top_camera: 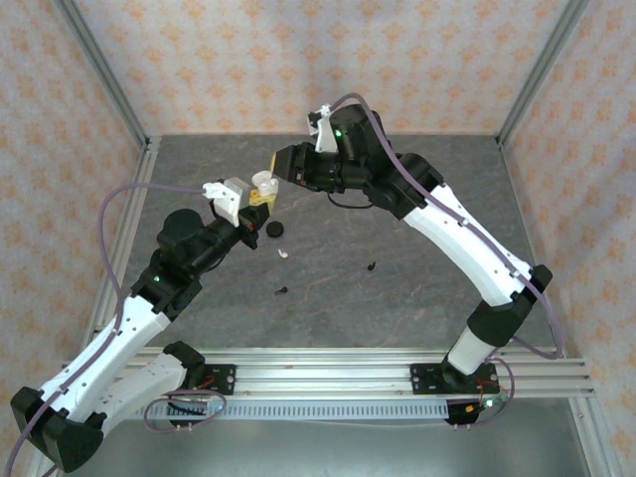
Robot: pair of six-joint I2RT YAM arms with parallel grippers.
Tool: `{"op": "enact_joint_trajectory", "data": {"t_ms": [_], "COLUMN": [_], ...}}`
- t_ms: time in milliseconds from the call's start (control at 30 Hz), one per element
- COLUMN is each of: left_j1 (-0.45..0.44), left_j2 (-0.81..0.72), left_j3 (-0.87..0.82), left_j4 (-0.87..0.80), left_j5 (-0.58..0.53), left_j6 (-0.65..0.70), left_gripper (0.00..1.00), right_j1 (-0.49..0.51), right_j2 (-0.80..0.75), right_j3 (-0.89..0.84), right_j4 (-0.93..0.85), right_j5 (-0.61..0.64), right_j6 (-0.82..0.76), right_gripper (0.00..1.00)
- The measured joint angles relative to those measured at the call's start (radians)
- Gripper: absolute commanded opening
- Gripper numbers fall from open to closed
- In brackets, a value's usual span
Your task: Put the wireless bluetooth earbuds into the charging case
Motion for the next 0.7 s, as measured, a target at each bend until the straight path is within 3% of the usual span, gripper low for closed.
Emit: {"op": "enact_joint_trajectory", "data": {"t_ms": [233,700], "left_j1": [0.0,0.0], "left_j2": [-0.003,-0.011], "left_j3": [0.001,0.002], "left_j4": [-0.008,-0.038], "left_j5": [0.016,0.016], "left_j6": [-0.006,-0.006], "left_gripper": [0.0,0.0], "right_j1": [-0.001,-0.004], "right_j2": [0.029,0.019], "right_j3": [-0.002,-0.035], "right_j4": [-0.013,0.006], "right_j5": [-0.045,-0.085], "right_j6": [-0.006,0.045], "right_gripper": [0.23,0.24]}}
